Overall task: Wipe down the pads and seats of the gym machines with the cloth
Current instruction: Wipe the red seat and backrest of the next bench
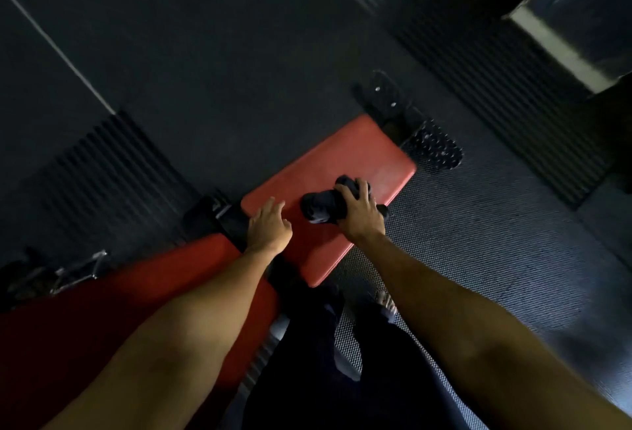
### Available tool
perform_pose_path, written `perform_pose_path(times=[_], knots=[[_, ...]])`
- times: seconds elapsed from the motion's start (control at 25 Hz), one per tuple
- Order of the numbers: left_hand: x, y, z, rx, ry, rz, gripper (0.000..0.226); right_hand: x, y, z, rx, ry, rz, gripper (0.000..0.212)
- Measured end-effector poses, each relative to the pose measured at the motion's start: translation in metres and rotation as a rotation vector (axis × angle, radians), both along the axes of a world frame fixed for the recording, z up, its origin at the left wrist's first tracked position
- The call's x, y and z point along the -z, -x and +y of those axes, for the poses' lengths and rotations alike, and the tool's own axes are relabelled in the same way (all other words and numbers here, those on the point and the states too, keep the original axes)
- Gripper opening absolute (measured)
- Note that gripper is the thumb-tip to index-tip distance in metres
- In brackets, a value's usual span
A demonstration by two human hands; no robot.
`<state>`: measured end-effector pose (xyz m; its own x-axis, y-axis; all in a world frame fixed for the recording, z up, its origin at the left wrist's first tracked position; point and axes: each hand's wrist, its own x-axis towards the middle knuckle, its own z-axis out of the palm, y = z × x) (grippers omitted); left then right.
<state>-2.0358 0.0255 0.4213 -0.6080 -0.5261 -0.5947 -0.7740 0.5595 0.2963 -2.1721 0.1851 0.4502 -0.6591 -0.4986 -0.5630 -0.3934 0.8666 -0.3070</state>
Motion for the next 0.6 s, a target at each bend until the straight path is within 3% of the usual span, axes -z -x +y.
perform_pose_path(times=[0.2,0.52,0.6], knots=[[-0.068,0.035,0.048,0.170,-0.061,-0.036,0.052,-0.059,0.018,0.045,0.161,0.043,0.038,0.077],[-0.136,0.084,0.159,0.389,0.014,-0.011,0.048,-0.123,0.032,0.172,0.335,0.007,0.086,0.081],[-0.150,0.094,0.191,0.448,0.043,0.004,0.049,-0.138,0.036,0.211,0.340,-0.016,0.124,0.072]])
